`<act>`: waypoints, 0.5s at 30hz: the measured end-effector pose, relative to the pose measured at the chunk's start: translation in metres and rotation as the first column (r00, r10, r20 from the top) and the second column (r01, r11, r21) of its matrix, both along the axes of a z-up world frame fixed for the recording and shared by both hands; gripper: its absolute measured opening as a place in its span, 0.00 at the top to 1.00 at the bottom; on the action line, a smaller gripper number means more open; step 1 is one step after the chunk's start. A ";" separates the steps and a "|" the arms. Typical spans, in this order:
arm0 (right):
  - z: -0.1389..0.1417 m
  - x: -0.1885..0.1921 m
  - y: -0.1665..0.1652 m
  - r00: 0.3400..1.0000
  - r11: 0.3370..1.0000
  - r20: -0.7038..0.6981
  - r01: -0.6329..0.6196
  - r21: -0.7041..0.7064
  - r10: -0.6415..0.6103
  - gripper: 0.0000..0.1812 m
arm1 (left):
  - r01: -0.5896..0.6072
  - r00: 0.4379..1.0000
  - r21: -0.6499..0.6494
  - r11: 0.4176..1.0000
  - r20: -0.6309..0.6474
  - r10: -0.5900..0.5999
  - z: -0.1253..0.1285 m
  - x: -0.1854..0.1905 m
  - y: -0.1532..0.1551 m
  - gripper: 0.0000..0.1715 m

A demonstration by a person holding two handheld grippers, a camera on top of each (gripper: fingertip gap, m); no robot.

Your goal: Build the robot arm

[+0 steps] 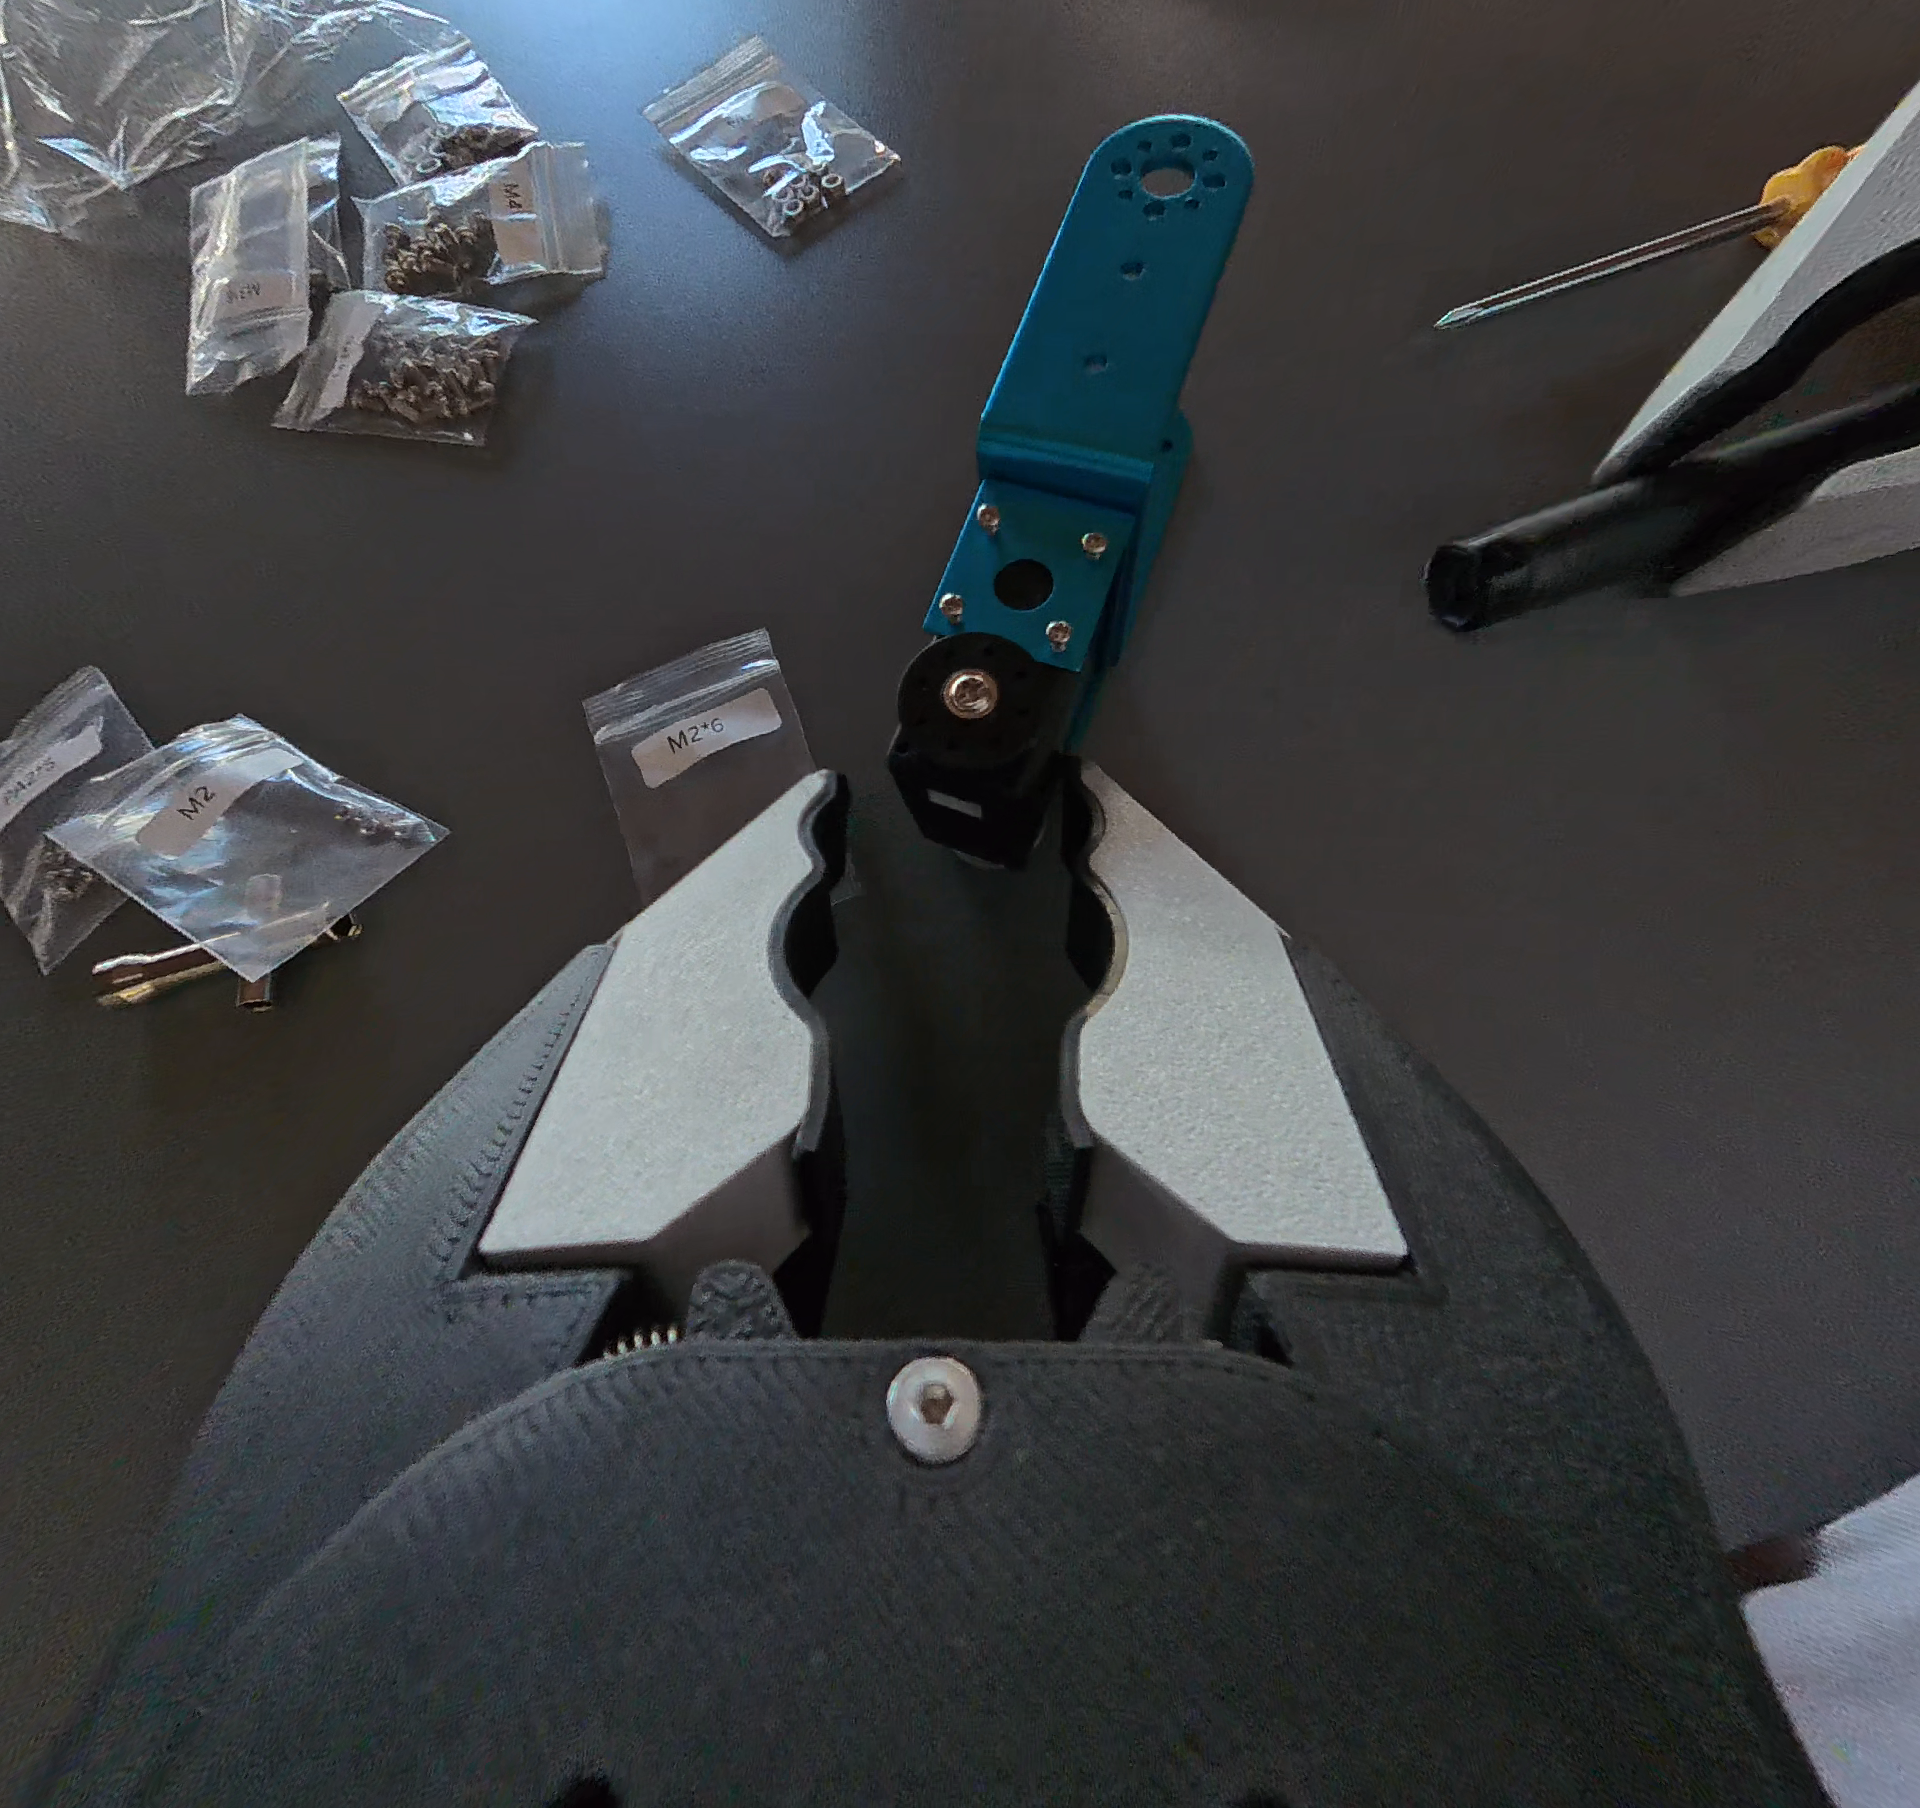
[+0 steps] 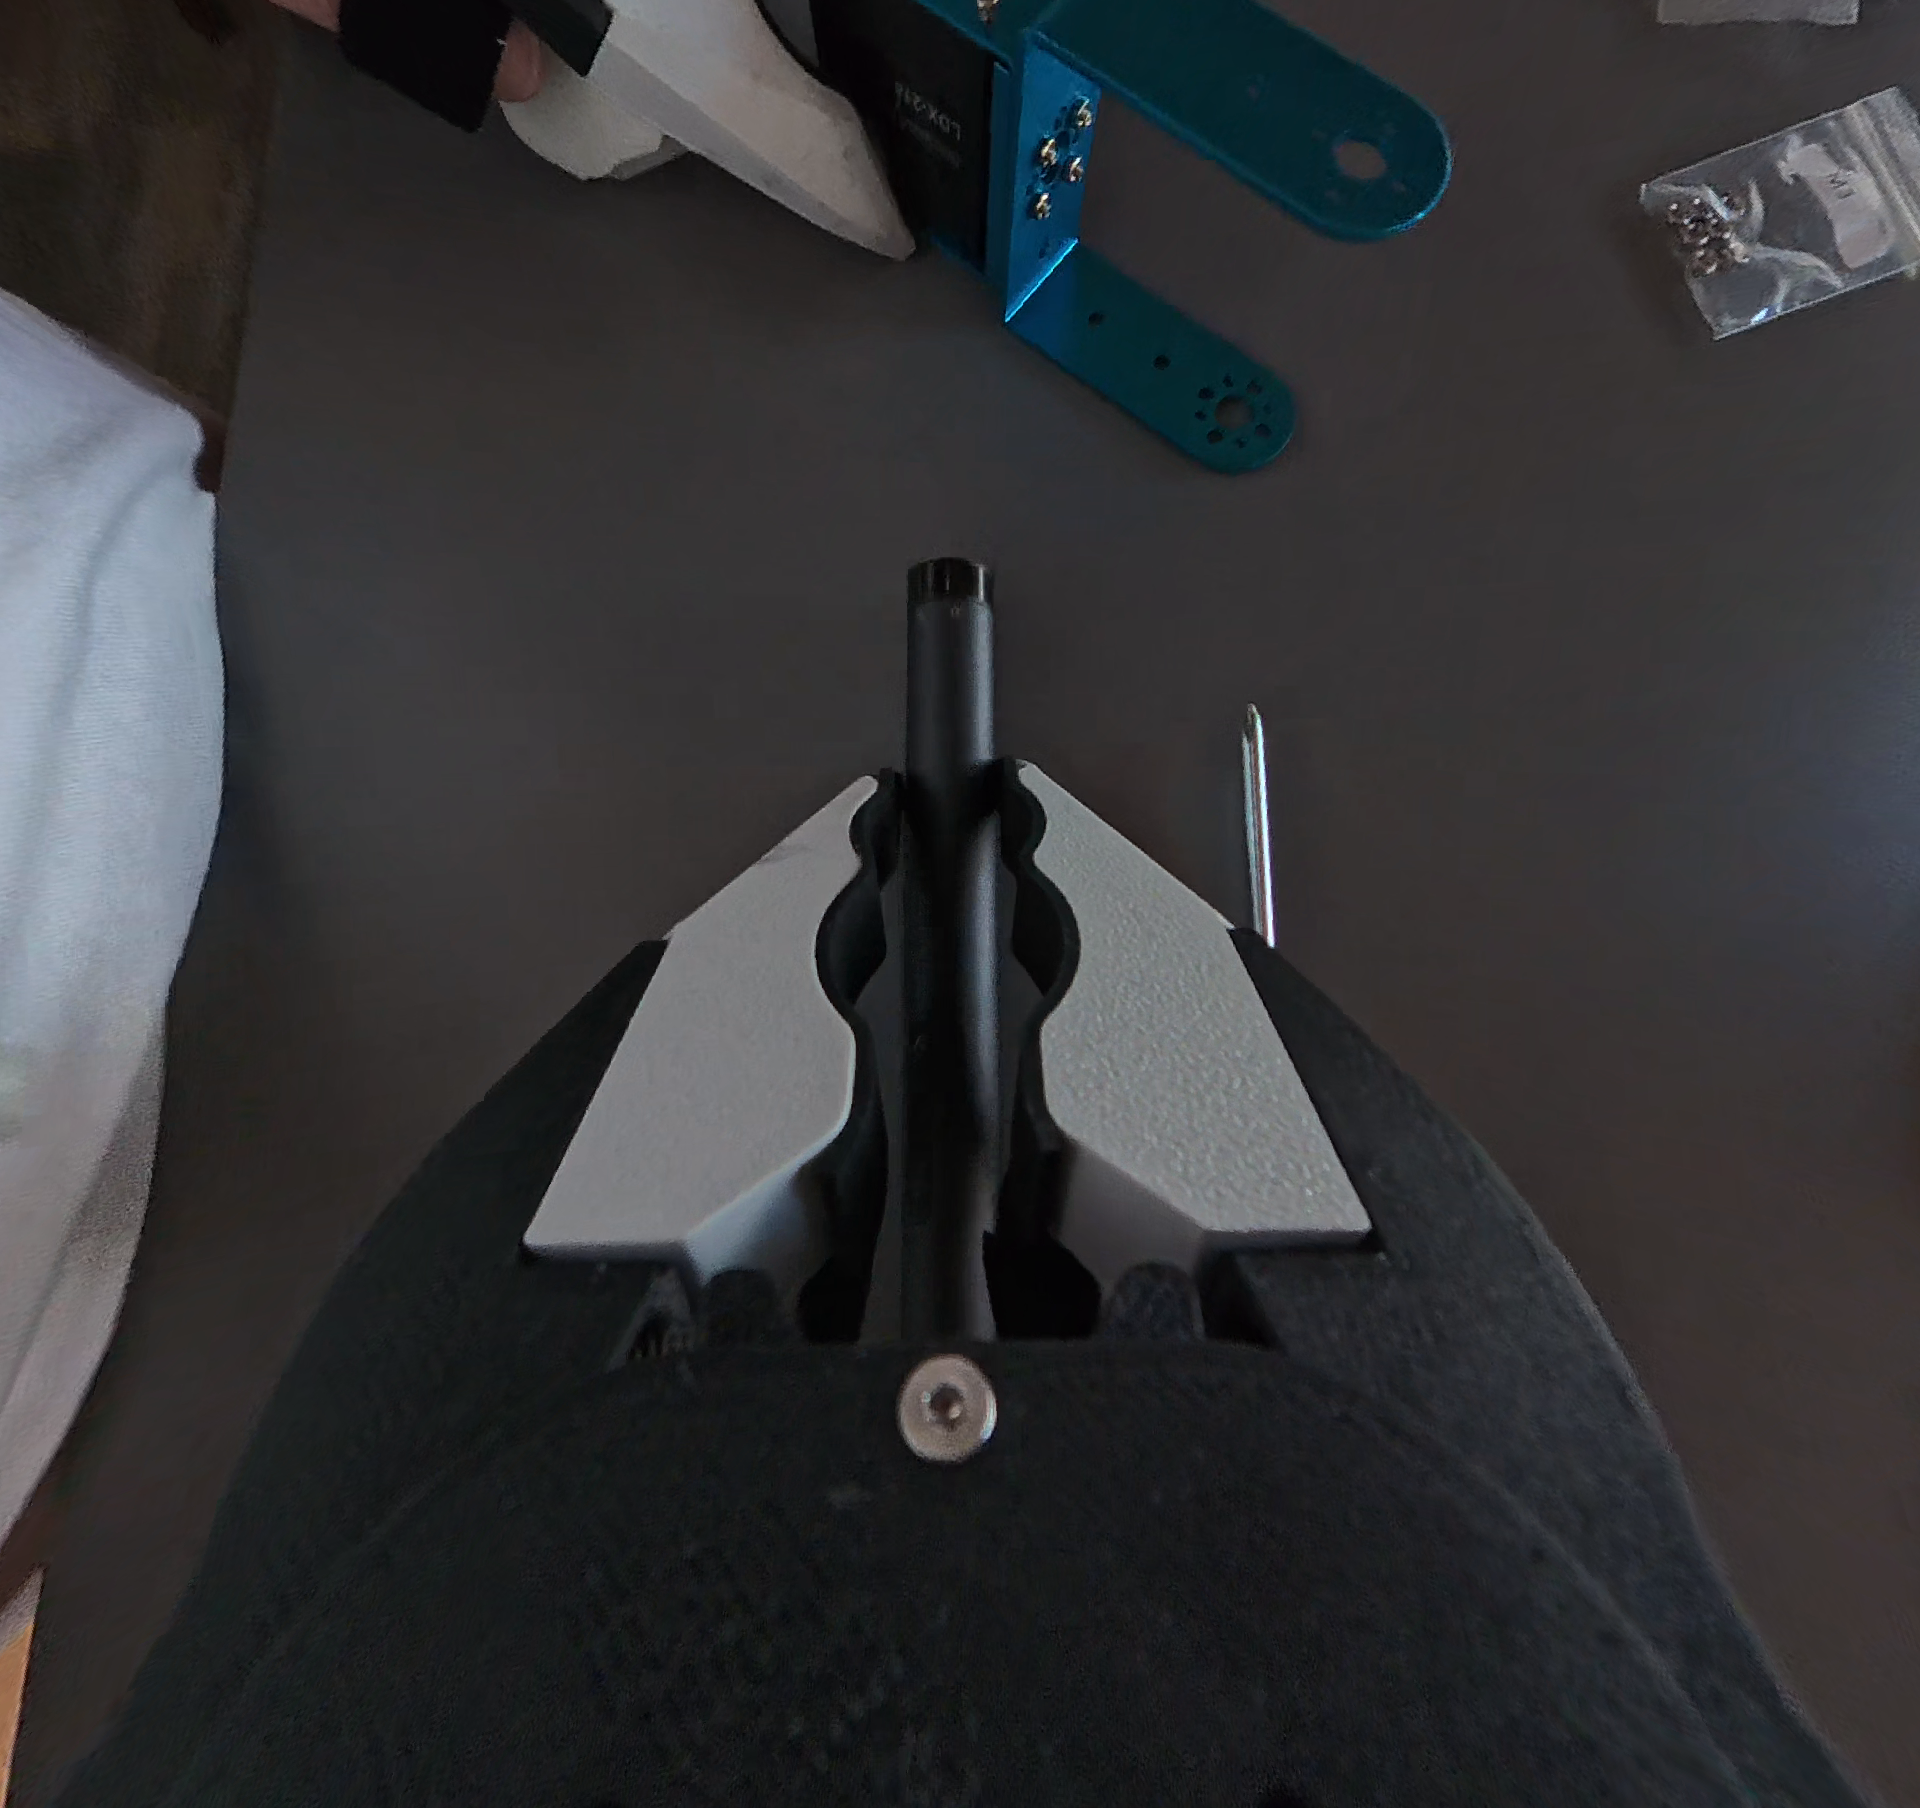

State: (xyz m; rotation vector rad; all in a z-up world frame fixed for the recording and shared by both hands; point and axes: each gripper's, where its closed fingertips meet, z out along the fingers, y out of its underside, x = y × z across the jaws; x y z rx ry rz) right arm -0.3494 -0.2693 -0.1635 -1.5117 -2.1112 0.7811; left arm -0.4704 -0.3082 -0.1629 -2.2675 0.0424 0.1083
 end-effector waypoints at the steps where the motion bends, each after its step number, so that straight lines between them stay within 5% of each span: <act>1: 0.003 0.001 -0.001 1.000 1.000 -0.016 0.003 -0.024 -0.003 0.88 | -0.011 1.000 0.000 1.000 0.002 0.011 0.000 -0.001 -0.001 0.74; 7: 0.043 0.006 0.012 0.972 0.986 -0.226 0.024 -0.163 -0.061 0.89 | -0.114 0.991 -0.012 0.993 0.064 0.115 -0.002 -0.015 -0.007 0.59; 15: 0.080 0.063 0.091 0.882 0.951 -0.398 0.151 -0.270 -0.253 0.86 | -0.147 0.987 0.057 0.987 0.069 0.143 0.001 -0.013 -0.021 0.64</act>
